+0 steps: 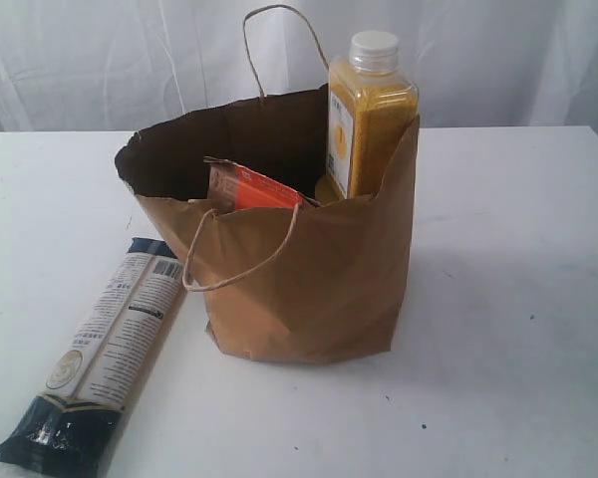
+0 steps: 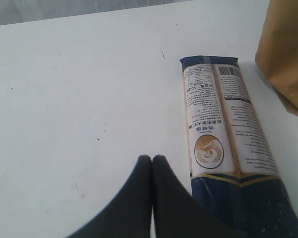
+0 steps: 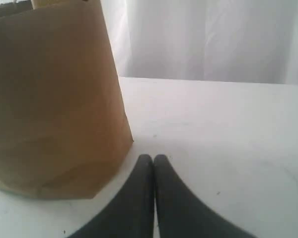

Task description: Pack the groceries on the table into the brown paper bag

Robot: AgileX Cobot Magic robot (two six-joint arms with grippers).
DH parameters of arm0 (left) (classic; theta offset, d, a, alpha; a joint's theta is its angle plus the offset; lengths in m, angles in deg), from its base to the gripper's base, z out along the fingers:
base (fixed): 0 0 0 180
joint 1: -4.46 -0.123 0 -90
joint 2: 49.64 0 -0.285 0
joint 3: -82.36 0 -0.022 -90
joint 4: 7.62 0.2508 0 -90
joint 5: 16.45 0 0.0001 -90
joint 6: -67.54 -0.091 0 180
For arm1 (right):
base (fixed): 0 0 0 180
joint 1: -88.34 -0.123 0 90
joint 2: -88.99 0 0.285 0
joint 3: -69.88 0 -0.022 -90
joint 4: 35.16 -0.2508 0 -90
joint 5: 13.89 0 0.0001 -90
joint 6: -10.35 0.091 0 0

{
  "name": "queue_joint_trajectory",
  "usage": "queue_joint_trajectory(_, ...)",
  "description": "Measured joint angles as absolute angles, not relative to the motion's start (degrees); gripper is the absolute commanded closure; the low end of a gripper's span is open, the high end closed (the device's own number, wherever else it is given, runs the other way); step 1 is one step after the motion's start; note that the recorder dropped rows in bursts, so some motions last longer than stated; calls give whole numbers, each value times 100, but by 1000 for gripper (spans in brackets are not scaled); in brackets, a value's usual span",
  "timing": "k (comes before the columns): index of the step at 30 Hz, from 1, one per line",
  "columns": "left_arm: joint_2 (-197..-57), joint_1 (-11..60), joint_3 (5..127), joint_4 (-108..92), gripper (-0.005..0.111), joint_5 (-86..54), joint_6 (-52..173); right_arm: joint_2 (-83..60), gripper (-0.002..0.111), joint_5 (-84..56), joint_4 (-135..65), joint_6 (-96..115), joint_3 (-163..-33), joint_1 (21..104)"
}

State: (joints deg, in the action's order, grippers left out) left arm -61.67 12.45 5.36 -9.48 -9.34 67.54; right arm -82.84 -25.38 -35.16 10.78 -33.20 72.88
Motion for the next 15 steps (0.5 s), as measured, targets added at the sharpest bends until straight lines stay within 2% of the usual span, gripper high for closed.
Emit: queue_joint_trajectory(15,-6167,1245,536,-948,107,-934,6754,-8292,108,-3015,-3516,1078,-3320,7400)
